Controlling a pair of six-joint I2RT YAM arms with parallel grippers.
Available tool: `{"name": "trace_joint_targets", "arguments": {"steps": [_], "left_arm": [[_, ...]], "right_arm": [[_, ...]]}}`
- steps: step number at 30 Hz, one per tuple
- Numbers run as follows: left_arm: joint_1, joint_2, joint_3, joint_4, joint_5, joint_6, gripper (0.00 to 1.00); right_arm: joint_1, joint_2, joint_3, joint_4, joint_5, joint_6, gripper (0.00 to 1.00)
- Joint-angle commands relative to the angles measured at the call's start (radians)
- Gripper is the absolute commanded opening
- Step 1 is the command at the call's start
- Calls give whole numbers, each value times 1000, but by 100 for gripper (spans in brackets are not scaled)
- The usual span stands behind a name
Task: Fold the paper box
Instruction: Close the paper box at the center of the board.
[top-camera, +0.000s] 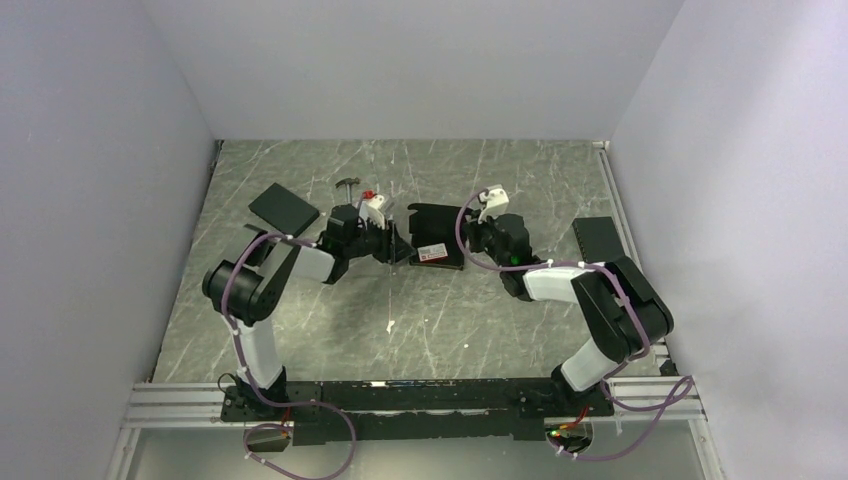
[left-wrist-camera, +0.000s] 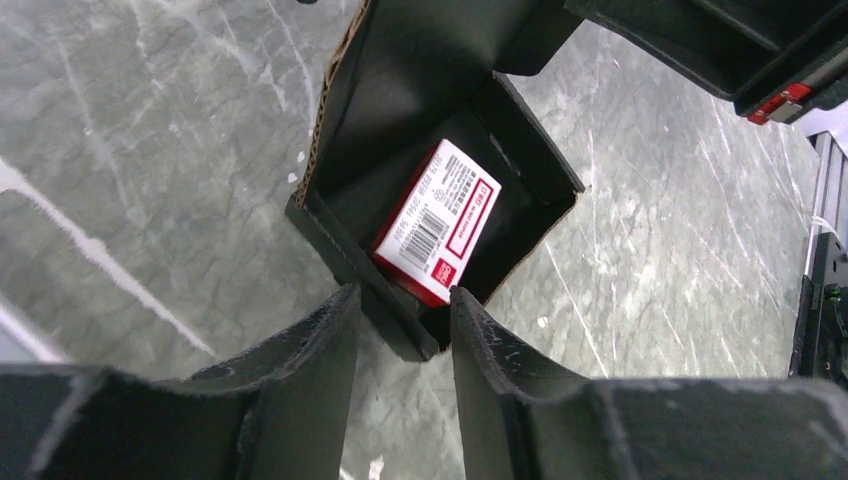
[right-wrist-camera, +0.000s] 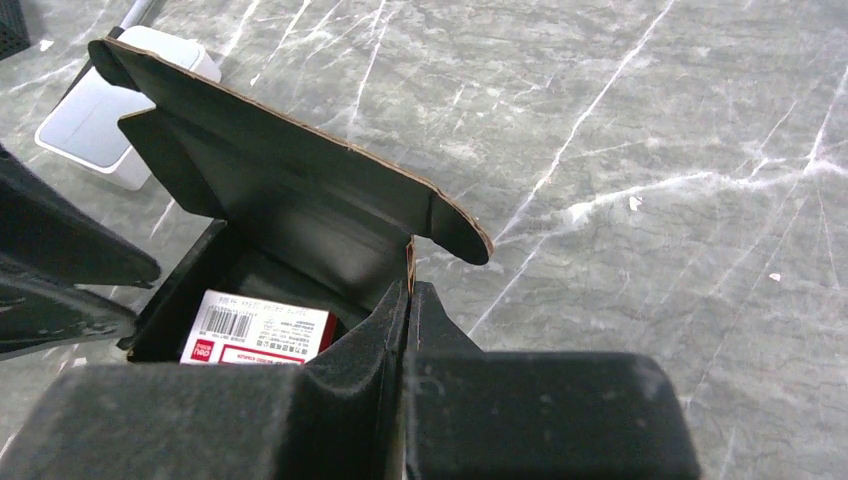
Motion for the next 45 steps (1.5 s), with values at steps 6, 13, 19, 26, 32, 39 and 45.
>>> {"name": "trace_joint_targets", "arguments": {"steps": [6, 13, 19, 26, 32, 39, 45], "left_arm": [[76, -203, -32, -48, -187, -46, 56], [73, -168, 57, -79, -222, -17, 59], [66, -141, 152, -185, -185, -9, 56], [15, -127, 142, -211, -257, -24, 52], [-14, -90, 158, -218, -317, -24, 47], [-45, -50, 196, -233, -374, -47, 27], [-68, -50, 212, -238, -419, -73, 9]], "right_arm": [[42, 58, 7, 31, 90, -34, 0], [60, 102, 39, 109, 125, -94, 0], [60, 108, 47, 166, 142, -142, 0], [60, 121, 58, 164, 139, -133, 0], [60, 120, 61, 156, 143, -129, 0], [60, 118, 66, 140, 140, -117, 0], [65, 125, 77, 126, 138, -113, 0]]}}
